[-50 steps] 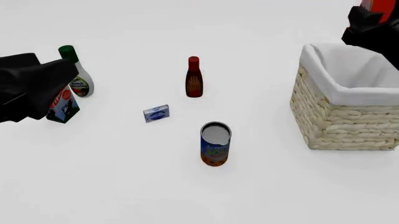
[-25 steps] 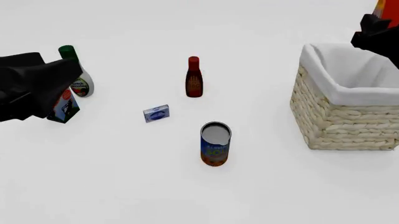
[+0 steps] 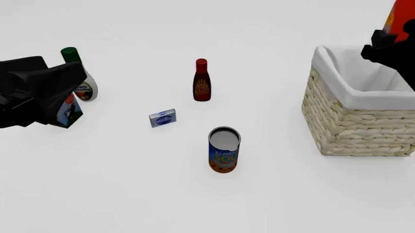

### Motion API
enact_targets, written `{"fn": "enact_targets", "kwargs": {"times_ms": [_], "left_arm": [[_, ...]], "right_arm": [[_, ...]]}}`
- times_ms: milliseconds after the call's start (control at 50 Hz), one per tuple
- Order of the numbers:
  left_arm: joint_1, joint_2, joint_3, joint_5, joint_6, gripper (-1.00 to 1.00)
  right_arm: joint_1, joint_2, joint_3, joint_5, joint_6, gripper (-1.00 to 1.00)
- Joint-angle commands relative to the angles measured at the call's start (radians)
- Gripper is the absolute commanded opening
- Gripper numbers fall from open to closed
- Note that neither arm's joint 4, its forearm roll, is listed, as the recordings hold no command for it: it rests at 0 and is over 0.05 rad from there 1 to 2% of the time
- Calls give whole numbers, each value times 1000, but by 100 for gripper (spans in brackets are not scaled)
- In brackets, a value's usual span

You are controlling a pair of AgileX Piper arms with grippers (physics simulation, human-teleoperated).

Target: Pick the ketchup and place it in the basket.

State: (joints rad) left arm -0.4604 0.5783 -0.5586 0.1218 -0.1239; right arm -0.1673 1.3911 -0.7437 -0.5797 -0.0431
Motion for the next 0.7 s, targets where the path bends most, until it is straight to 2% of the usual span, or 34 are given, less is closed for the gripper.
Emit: {"fn": "enact_targets", "kwargs": {"times_ms": [20,700], "left_arm": [[1,-2,0,2,-1,100],[-7,5,-5,-3,-1,100]], "right_arm": [[-14,62,-6,-30,16,-100],[-64,231,-35,-78,-5,-100]]}}
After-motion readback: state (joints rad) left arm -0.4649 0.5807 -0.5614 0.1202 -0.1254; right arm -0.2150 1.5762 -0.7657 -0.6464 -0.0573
